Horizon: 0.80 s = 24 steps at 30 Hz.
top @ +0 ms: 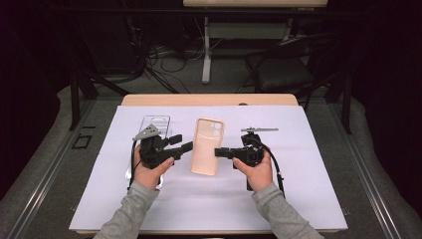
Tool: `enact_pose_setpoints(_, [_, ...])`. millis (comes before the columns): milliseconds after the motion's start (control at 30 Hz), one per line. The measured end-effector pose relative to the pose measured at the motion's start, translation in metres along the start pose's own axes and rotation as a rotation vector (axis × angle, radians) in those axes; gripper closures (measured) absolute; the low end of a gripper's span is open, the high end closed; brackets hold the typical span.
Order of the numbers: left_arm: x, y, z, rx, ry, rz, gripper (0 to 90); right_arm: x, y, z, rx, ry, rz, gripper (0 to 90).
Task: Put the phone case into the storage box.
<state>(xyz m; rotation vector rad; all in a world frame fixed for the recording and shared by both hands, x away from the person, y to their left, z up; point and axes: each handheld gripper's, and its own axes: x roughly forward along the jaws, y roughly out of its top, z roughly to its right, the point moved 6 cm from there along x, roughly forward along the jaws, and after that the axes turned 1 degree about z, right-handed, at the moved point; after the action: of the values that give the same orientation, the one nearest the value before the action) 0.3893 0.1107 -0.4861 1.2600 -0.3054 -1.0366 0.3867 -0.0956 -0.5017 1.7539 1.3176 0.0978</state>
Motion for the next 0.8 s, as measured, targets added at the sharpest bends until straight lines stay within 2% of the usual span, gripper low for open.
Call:
enact_pose_setpoints(333, [-0.0064, 0.0044, -0.0024, 0.034, 0.006, -0.042, 39.2, 0.0029, -0.0024, -0.0035, -0.015, 0.004, -0.012, 81.5])
enact_pose_setpoints(500, [-0.0066, 0.0036, -0.0004, 0.04, 0.013, -0.079, 35.7, 0.0046, -0.0038, -0.0042, -0.04, -0.018, -0.017, 81.5])
enact_pose_setpoints(800, [-0.0092, 0.0072, 0.001, 0.113, 0.059, -0.092, 26.5, 0.0059, -0.0053, -0.0073, -0.053, -0.016, -0.023, 81.5])
